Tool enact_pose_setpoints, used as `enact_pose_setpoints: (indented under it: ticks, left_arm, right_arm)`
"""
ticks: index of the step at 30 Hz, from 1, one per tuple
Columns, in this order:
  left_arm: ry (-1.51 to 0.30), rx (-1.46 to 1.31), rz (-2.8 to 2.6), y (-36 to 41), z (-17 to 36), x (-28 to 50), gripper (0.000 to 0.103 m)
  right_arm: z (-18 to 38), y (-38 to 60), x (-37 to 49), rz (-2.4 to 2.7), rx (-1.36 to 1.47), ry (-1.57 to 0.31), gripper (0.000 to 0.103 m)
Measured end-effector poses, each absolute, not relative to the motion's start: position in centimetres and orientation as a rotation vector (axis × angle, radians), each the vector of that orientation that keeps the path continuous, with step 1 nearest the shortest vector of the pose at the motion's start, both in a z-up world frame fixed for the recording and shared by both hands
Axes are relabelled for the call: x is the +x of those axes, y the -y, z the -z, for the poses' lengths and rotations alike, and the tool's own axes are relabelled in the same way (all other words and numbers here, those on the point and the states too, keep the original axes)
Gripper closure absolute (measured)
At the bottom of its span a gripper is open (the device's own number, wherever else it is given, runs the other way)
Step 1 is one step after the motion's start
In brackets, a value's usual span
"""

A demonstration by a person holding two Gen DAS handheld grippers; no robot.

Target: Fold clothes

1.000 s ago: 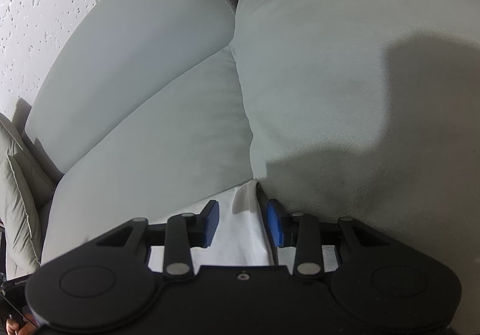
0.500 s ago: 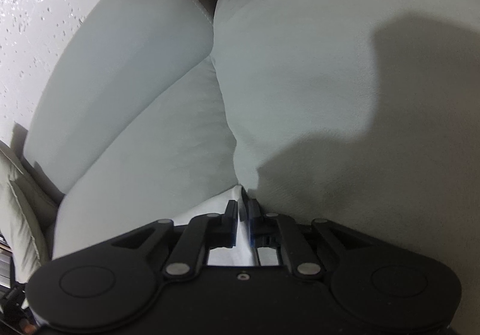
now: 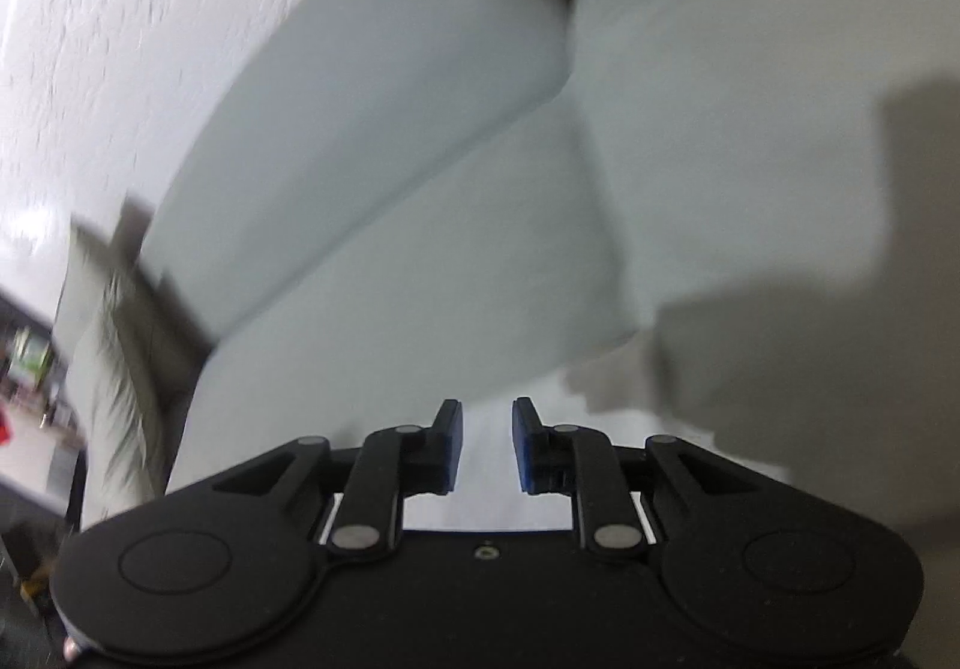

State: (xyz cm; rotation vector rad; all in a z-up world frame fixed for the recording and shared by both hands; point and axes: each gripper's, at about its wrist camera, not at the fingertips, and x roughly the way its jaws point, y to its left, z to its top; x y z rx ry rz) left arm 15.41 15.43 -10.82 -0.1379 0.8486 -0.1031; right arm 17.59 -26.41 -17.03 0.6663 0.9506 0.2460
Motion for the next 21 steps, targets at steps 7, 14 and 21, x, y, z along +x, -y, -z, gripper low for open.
enact_pose_setpoints:
  ticks: [7, 14, 21]
  left_arm:
    - [-0.842, 0.307, -0.341, -15.7, 13.1, 15.4, 0.090]
    - [-0.641, -0.172, -0.304, -25.9, 6.4, 5.8, 0.083]
    - [-0.451, -0.568, 0.121, -30.7, 4.2, -3.4, 0.082]
  right_arm:
    - [16.8, 28.2, 17.9, 0.116, 0.359, -0.883, 0.103]
    - [9.6, 31.8, 8.8, 0.137, 0.535, -0.569, 0.097]
    - [5.3, 34.9, -2.2, 0.036, 0.756, -0.441, 0.090]
